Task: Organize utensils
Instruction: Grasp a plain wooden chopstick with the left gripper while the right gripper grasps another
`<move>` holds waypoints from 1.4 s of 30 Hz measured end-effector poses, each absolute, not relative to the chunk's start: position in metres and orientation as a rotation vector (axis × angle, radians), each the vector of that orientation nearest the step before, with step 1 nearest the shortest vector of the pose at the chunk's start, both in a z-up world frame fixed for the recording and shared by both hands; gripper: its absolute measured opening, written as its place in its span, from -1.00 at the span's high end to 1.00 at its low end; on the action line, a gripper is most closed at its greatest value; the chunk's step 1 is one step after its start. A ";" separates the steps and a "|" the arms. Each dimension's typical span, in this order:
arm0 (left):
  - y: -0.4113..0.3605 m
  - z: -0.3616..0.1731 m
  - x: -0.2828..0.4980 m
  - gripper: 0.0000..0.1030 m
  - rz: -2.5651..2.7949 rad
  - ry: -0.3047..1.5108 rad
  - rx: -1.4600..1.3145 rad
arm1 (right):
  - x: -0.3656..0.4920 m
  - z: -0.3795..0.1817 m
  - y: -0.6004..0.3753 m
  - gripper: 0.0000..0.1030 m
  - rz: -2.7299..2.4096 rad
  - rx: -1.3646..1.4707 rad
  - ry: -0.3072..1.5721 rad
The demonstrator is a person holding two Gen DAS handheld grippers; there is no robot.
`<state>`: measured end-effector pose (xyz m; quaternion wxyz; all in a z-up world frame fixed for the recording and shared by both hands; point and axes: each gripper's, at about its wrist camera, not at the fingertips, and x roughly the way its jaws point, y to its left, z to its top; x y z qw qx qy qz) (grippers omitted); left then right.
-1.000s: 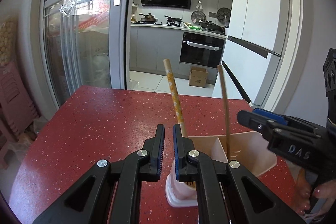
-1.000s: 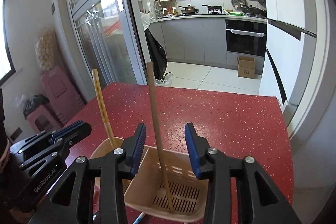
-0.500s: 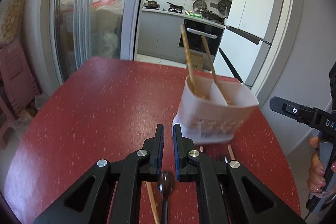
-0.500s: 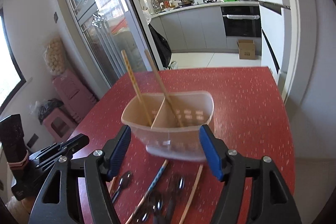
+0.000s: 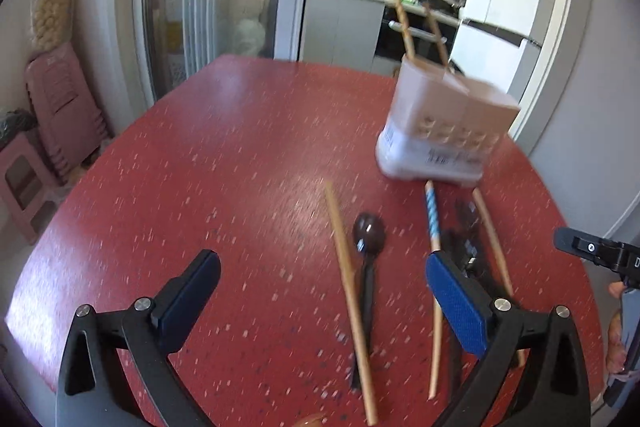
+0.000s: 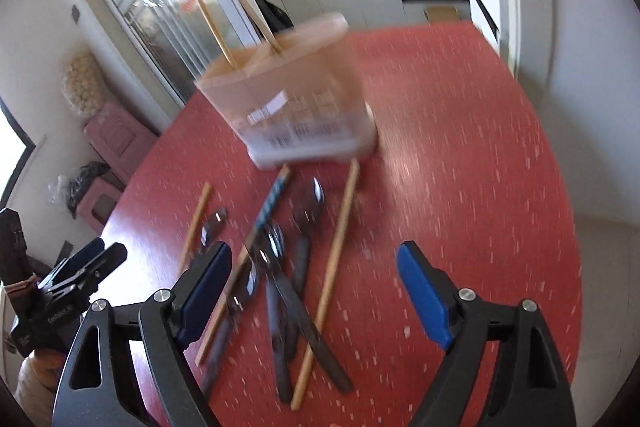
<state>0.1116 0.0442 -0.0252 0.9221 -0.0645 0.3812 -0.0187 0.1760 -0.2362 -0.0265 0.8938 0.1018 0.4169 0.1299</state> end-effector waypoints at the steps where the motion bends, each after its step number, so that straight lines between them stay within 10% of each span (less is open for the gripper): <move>1: 0.044 -0.032 0.112 -1.00 -0.034 0.797 -0.132 | 0.173 -0.031 -0.238 -0.69 0.267 0.217 0.875; 27: 0.048 -0.069 0.156 -1.00 -0.005 0.989 -0.116 | 0.175 -0.059 -0.211 -0.68 0.196 -0.066 1.039; 42: 0.049 -0.074 0.181 -1.00 0.006 1.050 -0.127 | 0.238 -0.065 -0.222 -0.08 0.083 0.115 1.159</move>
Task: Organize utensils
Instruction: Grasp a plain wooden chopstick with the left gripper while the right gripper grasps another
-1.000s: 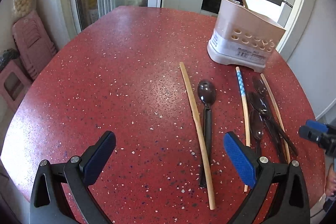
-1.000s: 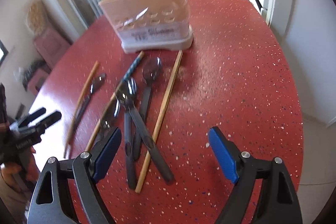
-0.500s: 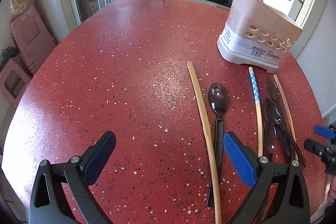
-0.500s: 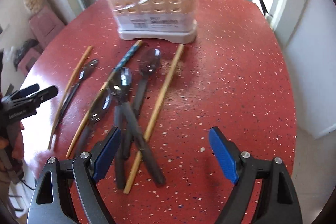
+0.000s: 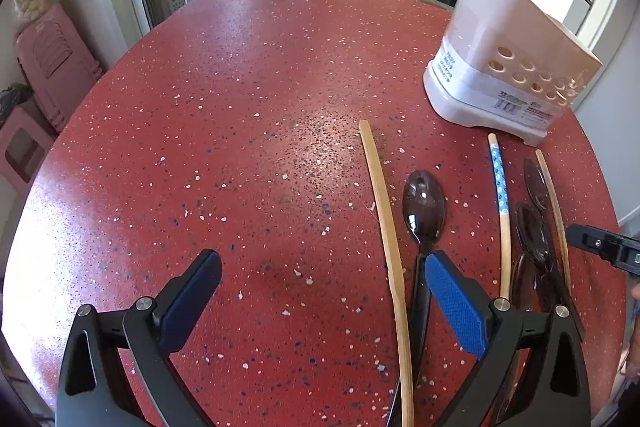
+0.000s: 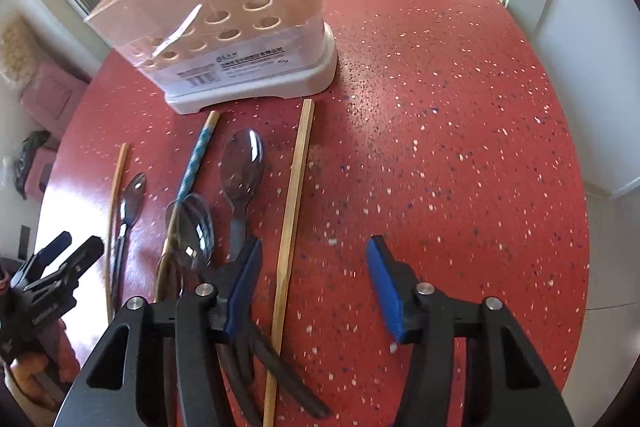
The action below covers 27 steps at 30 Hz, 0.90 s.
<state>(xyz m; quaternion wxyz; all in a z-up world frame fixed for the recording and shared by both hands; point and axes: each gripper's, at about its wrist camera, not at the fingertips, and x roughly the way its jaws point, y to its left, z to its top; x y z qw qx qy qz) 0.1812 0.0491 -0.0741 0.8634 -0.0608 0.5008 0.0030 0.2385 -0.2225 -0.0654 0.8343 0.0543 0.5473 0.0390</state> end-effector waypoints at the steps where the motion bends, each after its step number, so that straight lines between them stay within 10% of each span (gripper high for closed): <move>1: 0.050 -0.074 0.182 -1.00 0.007 1.053 -0.131 | 0.241 -0.066 -0.222 -0.05 0.074 0.109 1.164; 27: 0.041 -0.076 0.204 -0.77 -0.065 1.185 0.013 | 0.277 -0.069 -0.171 0.42 0.037 -0.102 1.238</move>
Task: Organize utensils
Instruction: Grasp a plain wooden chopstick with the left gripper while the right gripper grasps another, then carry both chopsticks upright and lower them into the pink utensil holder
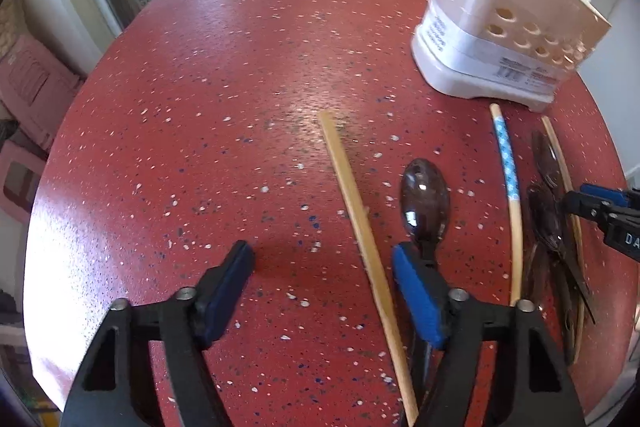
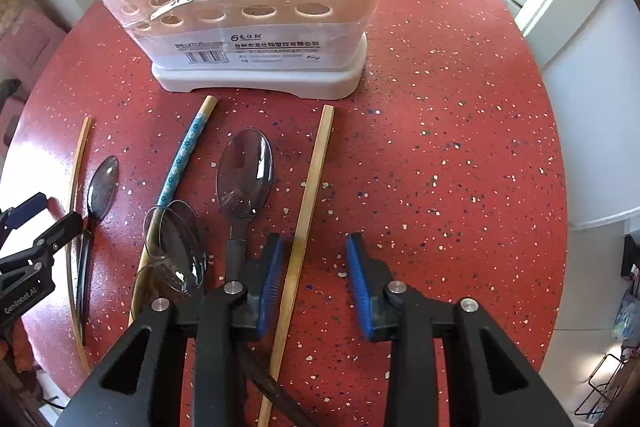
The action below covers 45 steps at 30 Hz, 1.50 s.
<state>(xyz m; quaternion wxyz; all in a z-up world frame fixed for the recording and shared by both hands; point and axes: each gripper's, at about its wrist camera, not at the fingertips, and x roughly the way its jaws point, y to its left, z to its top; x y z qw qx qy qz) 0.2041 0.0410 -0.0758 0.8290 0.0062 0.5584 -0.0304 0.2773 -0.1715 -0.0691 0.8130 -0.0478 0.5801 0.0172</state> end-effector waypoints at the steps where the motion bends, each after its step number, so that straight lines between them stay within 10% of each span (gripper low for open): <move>1: 0.038 -0.074 0.206 -0.72 -0.074 1.191 0.020 | 0.276 -0.069 -0.171 0.57 0.043 -0.100 1.239; 7: 0.033 -0.068 0.210 -0.40 -0.096 1.217 0.037 | 0.269 -0.070 -0.172 0.85 0.071 -0.063 1.226; 12: 0.022 -0.061 0.204 0.32 -0.112 1.203 0.034 | 0.259 -0.069 -0.185 0.88 0.103 0.013 1.207; 45: 0.037 0.087 0.159 0.32 -0.223 0.635 -0.219 | 0.192 0.079 -0.202 0.88 0.259 0.094 0.656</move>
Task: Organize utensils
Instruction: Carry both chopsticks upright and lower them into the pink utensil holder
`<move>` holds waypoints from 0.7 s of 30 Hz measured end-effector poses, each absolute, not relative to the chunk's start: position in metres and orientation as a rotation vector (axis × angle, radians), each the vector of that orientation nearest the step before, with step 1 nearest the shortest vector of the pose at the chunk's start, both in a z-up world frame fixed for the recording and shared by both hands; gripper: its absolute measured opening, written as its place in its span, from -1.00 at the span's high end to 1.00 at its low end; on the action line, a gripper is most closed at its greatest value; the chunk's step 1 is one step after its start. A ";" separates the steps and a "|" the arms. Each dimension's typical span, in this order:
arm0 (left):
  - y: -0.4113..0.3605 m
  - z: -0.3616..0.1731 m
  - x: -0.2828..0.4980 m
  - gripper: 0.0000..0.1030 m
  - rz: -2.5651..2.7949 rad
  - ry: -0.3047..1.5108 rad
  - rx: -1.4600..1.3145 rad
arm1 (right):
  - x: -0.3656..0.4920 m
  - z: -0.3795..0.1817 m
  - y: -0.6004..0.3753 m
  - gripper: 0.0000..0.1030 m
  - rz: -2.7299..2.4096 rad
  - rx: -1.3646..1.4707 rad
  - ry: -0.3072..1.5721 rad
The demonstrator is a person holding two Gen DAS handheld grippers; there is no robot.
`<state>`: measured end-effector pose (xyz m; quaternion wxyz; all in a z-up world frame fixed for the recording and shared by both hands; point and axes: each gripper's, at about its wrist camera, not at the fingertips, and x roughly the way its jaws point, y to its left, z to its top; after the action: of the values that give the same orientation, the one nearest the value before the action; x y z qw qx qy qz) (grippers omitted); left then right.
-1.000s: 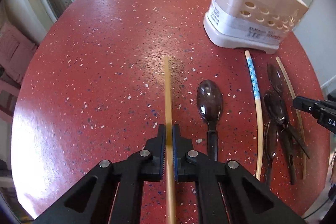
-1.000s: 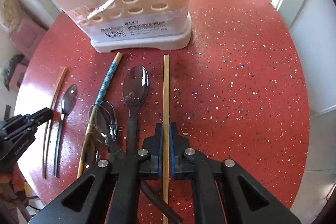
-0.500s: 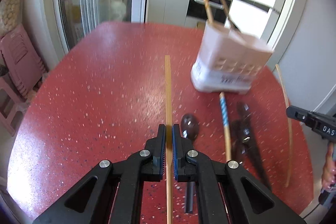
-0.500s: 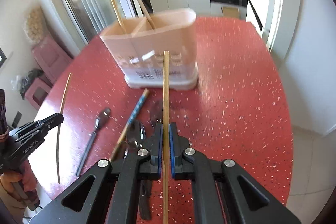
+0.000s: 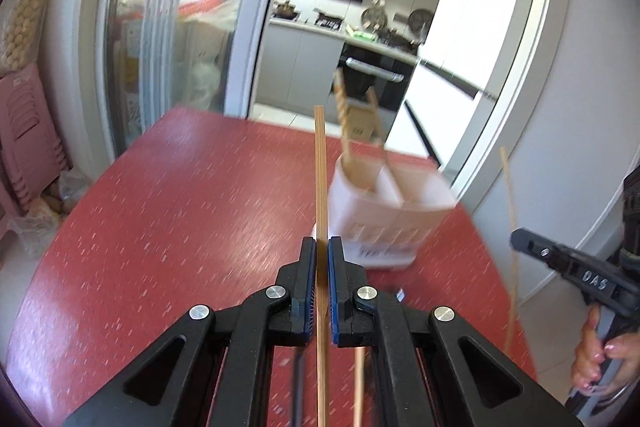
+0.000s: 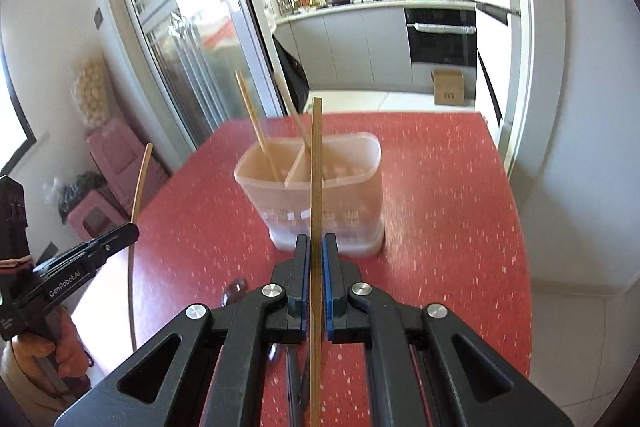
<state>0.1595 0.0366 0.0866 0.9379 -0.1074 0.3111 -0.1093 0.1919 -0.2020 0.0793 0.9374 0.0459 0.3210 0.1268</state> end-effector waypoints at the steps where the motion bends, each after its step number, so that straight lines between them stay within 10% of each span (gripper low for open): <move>1: 0.034 0.092 0.164 0.32 -0.230 0.624 -0.222 | 0.195 0.086 -0.201 0.88 0.261 0.097 0.642; 21: 0.002 0.146 0.313 0.32 -0.228 0.413 -0.306 | 0.318 0.150 -0.195 0.88 0.297 0.147 0.425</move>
<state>0.3128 0.0016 0.1455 0.9607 -0.1512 0.2040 -0.1126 0.3183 -0.1952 0.1500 0.9639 0.0728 0.2099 0.1465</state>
